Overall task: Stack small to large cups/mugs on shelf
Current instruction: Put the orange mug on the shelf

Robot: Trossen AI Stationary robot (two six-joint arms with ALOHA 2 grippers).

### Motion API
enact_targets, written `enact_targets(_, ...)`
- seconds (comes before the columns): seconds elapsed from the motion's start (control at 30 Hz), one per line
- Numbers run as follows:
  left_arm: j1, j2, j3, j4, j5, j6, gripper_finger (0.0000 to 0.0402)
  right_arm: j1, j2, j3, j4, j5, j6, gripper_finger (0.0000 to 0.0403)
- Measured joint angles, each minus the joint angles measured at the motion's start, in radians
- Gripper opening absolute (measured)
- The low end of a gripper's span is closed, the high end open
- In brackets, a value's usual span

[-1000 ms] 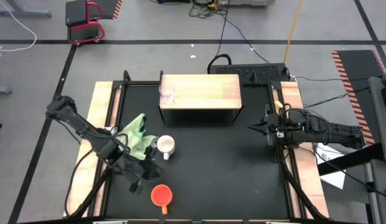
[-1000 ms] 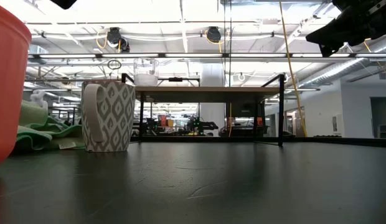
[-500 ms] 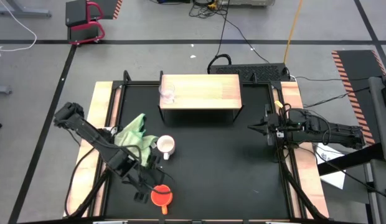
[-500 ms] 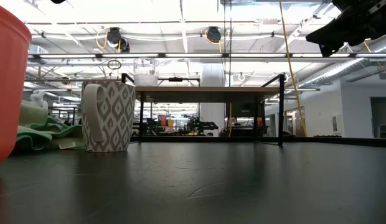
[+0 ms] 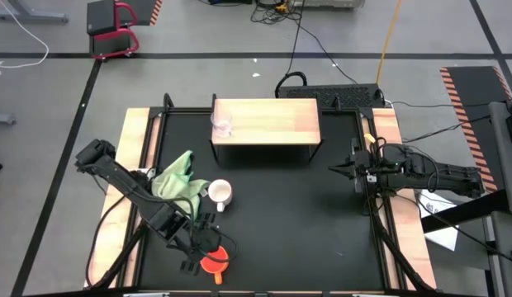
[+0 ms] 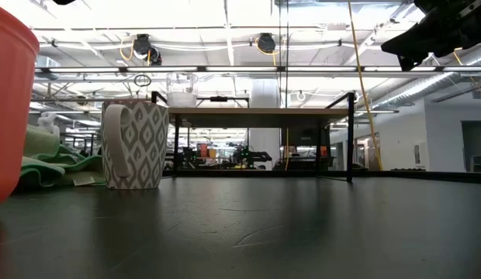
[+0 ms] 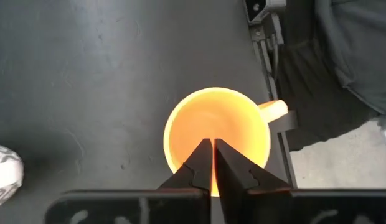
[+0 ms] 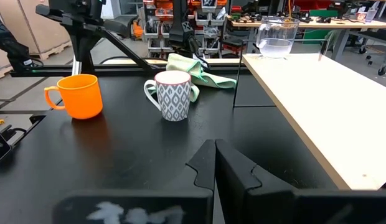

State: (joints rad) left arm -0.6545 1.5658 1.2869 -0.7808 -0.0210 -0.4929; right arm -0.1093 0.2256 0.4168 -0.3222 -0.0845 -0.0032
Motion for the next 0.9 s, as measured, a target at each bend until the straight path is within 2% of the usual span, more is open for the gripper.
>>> enact_targets(0.53, 0.006, 0.002, -0.005, 0.018, -0.041, -0.036, 0.0122, 0.000, 0.000, 0.000, 0.000, 0.000, 0.011, 0.0000)
enact_targets(0.9, 0.022, 0.078, -0.035, 0.030, -0.016, -0.044, 0.0174, 0.000, 0.000, 0.000, 0.000, 0.000, 0.011, 0.0000)
